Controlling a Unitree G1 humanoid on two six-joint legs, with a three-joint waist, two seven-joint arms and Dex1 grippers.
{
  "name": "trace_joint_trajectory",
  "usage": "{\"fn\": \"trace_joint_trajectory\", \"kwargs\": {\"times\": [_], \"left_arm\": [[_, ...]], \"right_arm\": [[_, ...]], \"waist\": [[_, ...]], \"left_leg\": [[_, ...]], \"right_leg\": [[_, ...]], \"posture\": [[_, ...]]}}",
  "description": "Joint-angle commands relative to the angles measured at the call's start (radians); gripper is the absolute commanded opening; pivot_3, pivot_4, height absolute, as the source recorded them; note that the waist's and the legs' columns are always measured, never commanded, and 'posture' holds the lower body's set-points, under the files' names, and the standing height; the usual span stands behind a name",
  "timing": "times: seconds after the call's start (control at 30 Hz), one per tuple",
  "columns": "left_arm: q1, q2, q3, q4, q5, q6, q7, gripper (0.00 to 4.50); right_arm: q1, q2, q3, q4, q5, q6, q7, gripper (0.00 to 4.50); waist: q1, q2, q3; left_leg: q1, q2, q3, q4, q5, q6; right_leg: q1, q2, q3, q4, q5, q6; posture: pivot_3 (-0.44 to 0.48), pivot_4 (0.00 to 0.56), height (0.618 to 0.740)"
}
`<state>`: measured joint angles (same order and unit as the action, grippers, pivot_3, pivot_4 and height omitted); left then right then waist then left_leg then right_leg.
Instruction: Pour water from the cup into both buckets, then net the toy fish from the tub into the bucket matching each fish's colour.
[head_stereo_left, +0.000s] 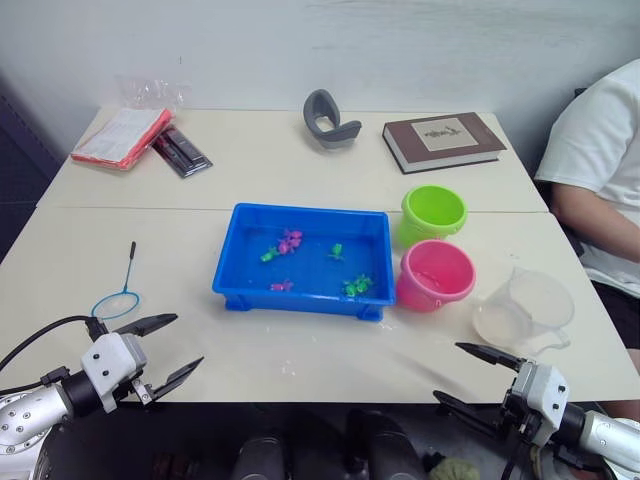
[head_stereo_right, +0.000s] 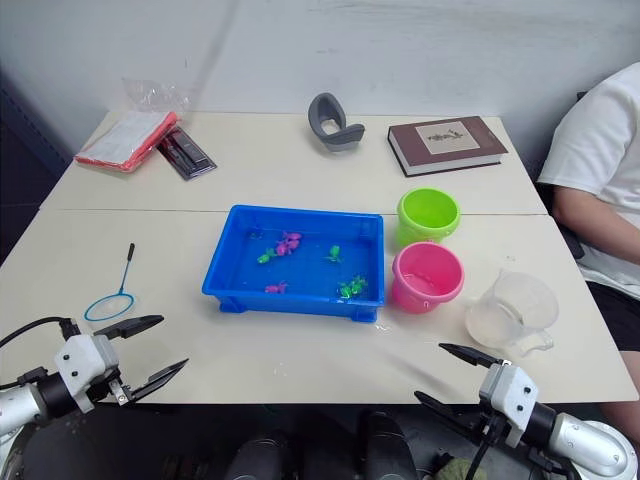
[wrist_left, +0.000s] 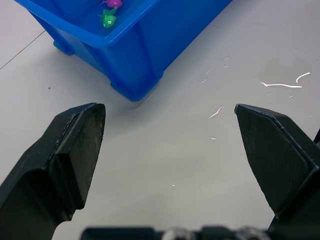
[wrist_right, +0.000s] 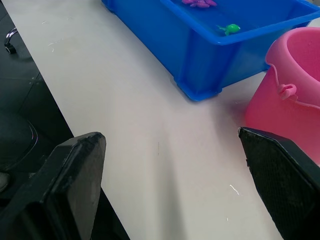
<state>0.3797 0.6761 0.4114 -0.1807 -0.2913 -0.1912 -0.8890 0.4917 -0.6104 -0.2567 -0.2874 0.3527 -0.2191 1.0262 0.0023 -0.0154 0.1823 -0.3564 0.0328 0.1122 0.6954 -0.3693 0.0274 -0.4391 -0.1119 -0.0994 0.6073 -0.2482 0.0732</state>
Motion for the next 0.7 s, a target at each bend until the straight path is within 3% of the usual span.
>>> {"fn": "trace_joint_trajectory", "kwargs": {"times": [0.03,0.13,0.27,0.57,0.7], "left_arm": [[0.005,0.036,-0.028,-0.059,-0.096,0.113,-0.052,4.47],[-0.03,0.075,-0.097,-0.17,-0.265,0.303,-0.121,4.47],[-0.098,0.086,-0.153,-0.247,-0.308,0.393,-0.119,4.47],[-0.24,0.079,-0.24,-0.305,-0.311,0.462,-0.116,4.47],[-0.31,0.075,-0.288,-0.29,-0.288,0.464,-0.128,4.47]], "right_arm": [[0.05,0.046,-0.068,-0.051,0.05,-0.001,-0.069,4.5],[0.137,0.116,-0.247,-0.023,0.125,0.022,-0.177,4.5],[0.167,0.15,-0.383,0.056,0.199,0.052,-0.236,4.5],[0.172,0.223,-0.421,0.175,0.237,0.128,-0.303,4.5],[0.046,0.233,-0.356,0.239,0.216,0.178,-0.36,4.5]], "waist": [[0.0,0.0,0.0],[0.023,0.005,-0.001],[0.022,0.009,-0.004],[0.01,0.015,-0.007],[-0.005,0.016,-0.007]], "left_leg": [[0.0,0.0,0.0,0.0,0.0,0.0],[-0.001,0.0,-0.003,-0.001,0.0,-0.001],[0.001,-0.002,0.0,0.0,-0.004,-0.004],[0.007,0.001,0.0,-0.006,0.0,-0.003],[0.007,0.001,0.0,-0.007,0.0,-0.003]], "right_leg": [[0.0,0.0,0.0,0.0,0.0,0.0],[0.0,0.0,-0.002,0.0,-0.001,-0.001],[0.002,-0.002,0.002,-0.001,0.0,-0.001],[0.008,0.003,0.001,-0.003,-0.002,-0.003],[0.009,0.003,0.002,-0.003,-0.002,-0.003]], "posture": [[0.0,0.15,0.74],[0.0,0.15,0.74],[0.0,0.15,0.74],[0.0,0.15,0.74],[0.0,0.15,0.74]]}}
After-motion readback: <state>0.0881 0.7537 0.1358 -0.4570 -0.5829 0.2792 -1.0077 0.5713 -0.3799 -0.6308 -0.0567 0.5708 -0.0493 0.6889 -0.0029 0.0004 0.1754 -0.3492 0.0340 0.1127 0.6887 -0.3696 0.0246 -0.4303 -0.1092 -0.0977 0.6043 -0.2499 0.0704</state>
